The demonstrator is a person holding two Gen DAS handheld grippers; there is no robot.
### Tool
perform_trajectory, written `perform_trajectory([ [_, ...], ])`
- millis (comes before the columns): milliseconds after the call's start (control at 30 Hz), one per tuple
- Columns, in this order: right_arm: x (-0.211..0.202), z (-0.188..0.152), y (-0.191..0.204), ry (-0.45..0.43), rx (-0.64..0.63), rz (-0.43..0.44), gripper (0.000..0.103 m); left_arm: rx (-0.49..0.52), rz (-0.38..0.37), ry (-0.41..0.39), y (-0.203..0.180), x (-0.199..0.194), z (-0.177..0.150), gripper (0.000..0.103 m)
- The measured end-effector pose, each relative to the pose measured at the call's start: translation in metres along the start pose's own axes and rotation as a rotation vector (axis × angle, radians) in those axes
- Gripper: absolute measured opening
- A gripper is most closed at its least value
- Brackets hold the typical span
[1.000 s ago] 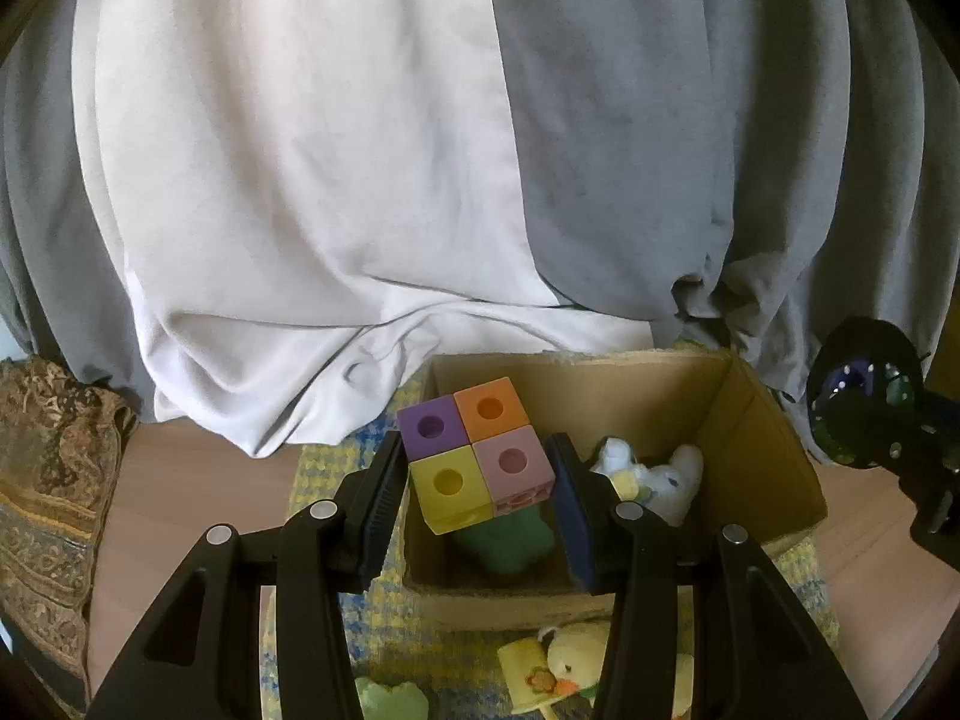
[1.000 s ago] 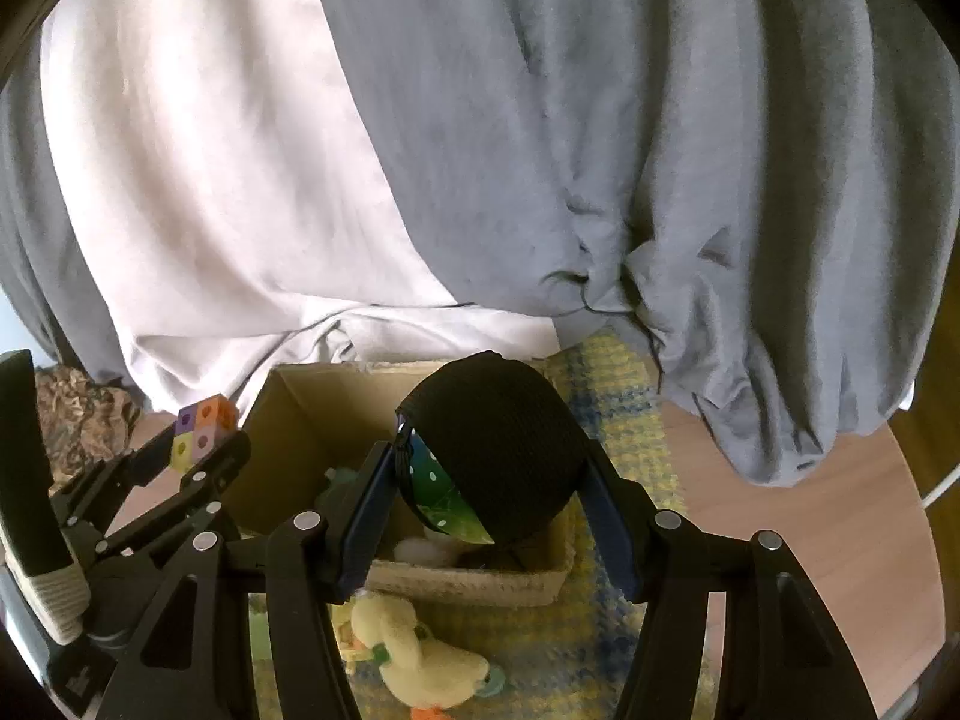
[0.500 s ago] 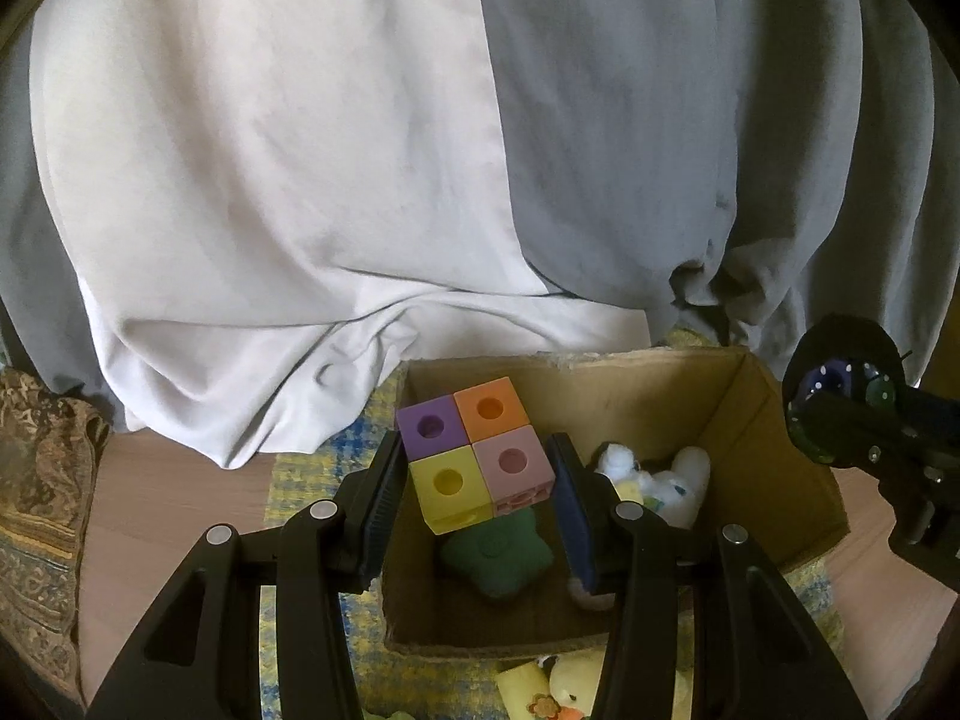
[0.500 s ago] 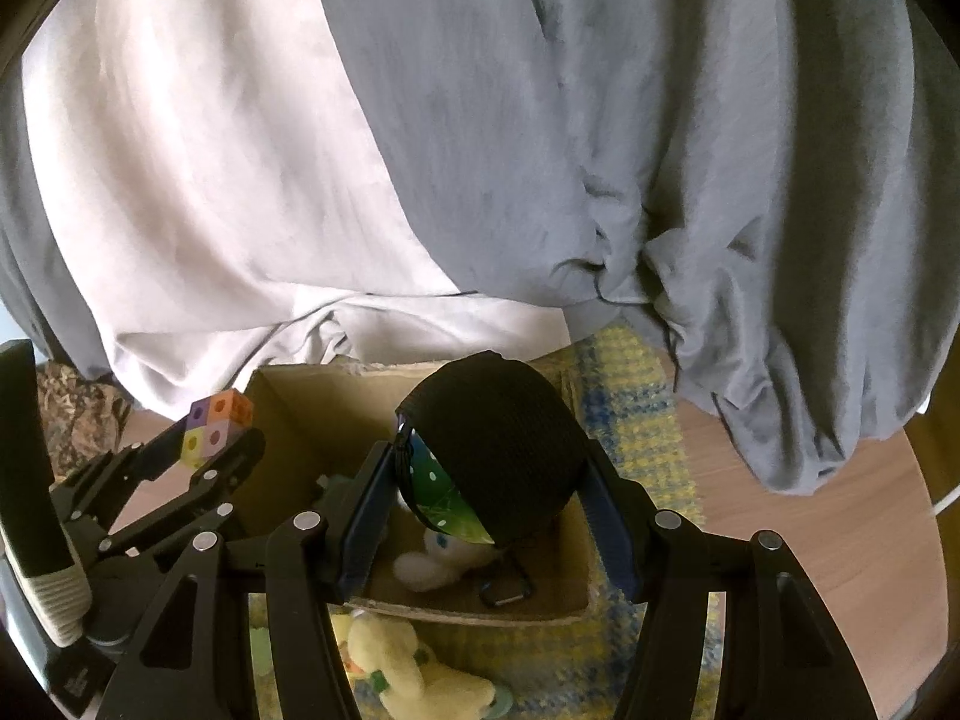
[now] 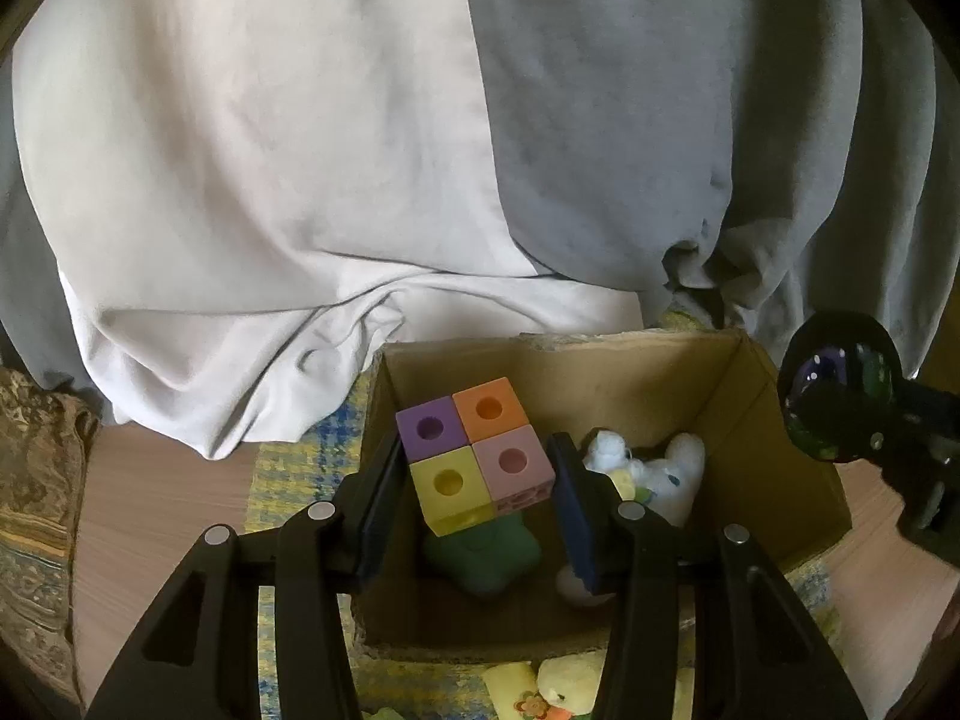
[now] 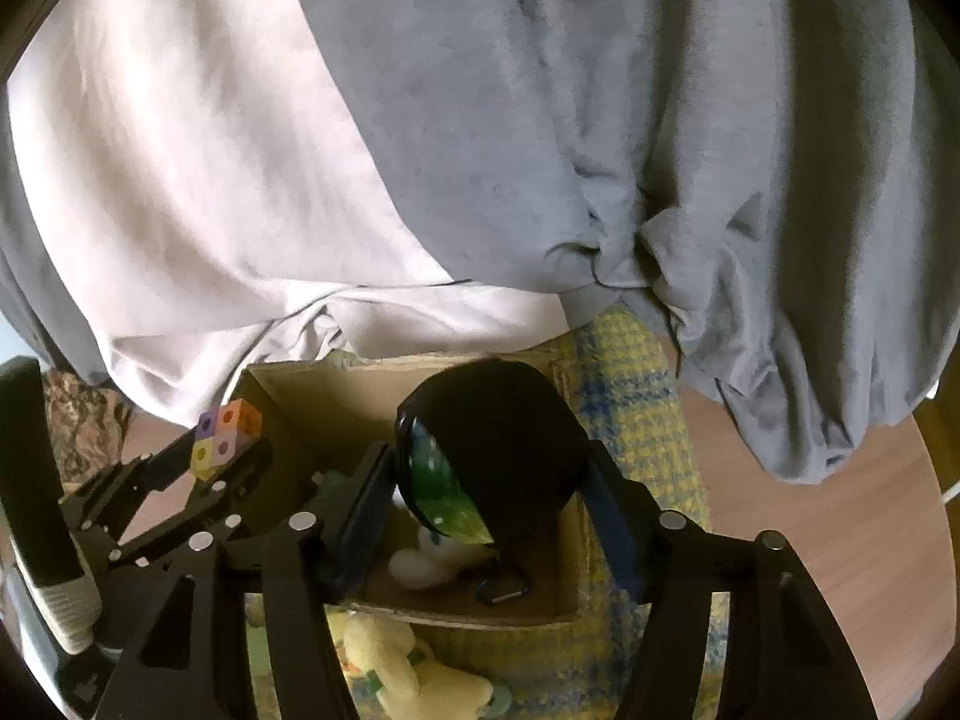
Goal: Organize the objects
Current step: 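Open both tools to drop black ball and cube block into box, then withdraw both open tools from the box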
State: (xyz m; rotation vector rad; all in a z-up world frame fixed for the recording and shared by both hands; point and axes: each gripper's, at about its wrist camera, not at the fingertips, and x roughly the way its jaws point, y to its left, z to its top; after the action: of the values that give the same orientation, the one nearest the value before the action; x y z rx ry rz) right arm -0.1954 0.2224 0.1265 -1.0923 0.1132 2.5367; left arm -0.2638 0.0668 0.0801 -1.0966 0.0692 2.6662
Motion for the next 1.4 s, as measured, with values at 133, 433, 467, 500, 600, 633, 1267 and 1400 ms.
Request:
perform_trajectory([
  [133,-0.013,0.001,-0.003,-0.036,0.010,-0.006,0.092,-0.010,0.038,-0.023,0.000,-0.009,-0.002,0.091],
  [433,-0.027,-0.003,0.002,-0.045,0.005,-0.002,0.093,-0.002,0.072,-0.058,0.002,-0.033,-0.006,0.097],
  [467,-0.030,-0.005,0.003,-0.049,0.003,-0.005,0.093,-0.006,0.069,-0.063,0.003,-0.036,-0.007,0.098],
  [500,-0.033,-0.006,0.005,-0.053,0.000,-0.007,0.093,-0.008,0.066,-0.065,0.004,-0.039,-0.009,0.098],
  [600,-0.041,-0.011,0.009,-0.067,-0.008,-0.012,0.093,-0.003,0.073,-0.075,0.004,-0.047,-0.012,0.099],
  [633,-0.045,-0.012,0.011,-0.073,-0.012,-0.017,0.093,-0.002,0.078,-0.079,0.005,-0.049,-0.013,0.099],
  [1267,-0.074,-0.044,0.033,-0.149,-0.058,-0.091,0.100,-0.022,0.125,-0.113,0.019,-0.088,-0.054,0.102],
  [1400,-0.077,-0.052,0.035,-0.154,-0.045,-0.091,0.101,-0.036,0.127,-0.105,0.025,-0.092,-0.064,0.102],
])
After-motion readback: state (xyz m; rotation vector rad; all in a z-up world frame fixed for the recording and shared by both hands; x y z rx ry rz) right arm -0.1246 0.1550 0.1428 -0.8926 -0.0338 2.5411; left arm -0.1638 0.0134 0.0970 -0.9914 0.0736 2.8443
